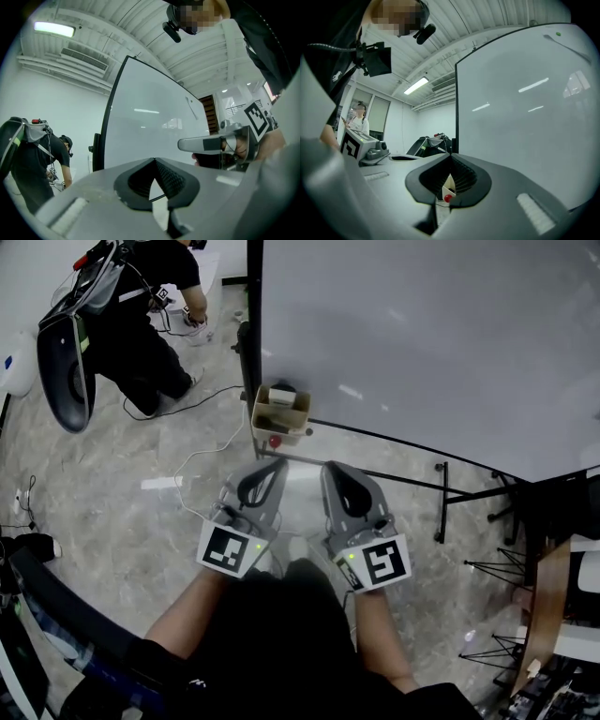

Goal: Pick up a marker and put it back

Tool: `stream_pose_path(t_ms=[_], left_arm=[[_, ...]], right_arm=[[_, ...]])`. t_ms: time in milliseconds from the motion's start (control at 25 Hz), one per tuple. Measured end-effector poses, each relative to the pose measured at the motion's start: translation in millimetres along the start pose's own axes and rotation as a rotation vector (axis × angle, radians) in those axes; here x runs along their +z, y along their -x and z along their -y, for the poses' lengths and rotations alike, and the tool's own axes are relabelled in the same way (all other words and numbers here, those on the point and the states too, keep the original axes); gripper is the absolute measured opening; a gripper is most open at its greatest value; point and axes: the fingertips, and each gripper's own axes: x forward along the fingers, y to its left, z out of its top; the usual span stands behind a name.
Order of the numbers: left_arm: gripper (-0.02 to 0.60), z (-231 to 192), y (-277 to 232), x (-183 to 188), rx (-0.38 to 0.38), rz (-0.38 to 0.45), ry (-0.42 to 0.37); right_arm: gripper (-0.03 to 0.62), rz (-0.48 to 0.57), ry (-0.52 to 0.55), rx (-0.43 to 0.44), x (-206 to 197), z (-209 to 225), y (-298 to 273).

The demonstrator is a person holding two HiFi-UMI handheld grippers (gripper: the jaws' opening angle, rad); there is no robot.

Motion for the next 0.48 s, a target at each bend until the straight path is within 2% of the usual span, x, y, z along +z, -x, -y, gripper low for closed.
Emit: stream_pose_path(t_ms=[280,480], left_arm=[[0.005,-5,-19,-11,0.066,-0.028,0.011],[0.005,-9,-26,-17,0.107,-0.041,0.014]], right_arm=[[0.009,-0.028,-0.008,0.081,-17,17,-24],[0.011,-0.053,-0.015,0.104,-33,28,-34]])
